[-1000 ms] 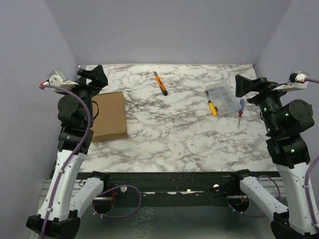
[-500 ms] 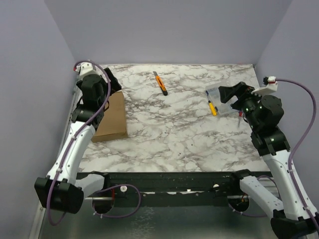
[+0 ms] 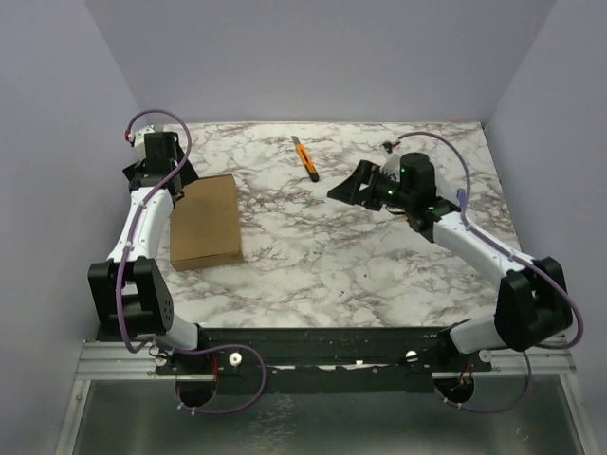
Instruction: Unpack the express box
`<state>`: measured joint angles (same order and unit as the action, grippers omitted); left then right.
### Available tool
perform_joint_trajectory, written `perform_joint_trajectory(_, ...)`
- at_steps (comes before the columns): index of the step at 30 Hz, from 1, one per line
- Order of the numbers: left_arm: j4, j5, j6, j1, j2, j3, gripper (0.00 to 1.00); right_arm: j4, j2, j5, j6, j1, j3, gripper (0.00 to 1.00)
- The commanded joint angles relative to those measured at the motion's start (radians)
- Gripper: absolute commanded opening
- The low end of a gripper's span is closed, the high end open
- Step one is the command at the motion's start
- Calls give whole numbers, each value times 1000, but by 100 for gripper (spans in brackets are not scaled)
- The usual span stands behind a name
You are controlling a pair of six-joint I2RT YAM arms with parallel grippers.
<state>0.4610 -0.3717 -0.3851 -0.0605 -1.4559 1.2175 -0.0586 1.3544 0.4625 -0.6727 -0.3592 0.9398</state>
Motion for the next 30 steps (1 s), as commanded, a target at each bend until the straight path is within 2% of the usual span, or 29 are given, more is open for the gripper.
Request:
perform_joint_trajectory(1,23,1,4,-101,-75,49,99,-209,152,153,-90,-121,99,100)
perform_joint_trajectory(3,-3,28,-2,-131,-107,21,99,-243,232,157,-113,-175,150,100)
perform_joint_trajectory(5,-28,124,-7,-169,-149,-5,99,-271,305,157,-134,-220,200,100)
perform_joint_trajectory(9,-47,227,-11,-177,-197,-31,99,-317,430,162,-186,-278,279,100)
perform_joint_trajectory(19,-92,367,-82,-171,-211,-119,99,-258,646,124,-214,-326,404,100)
perform_joint_trajectory(22,-118,425,-99,-137,-211,-151,98,-231,666,95,-198,-327,405,100)
perform_joint_trajectory(30,-122,456,-119,39,-222,-189,98,-91,638,-5,-54,-325,376,97)
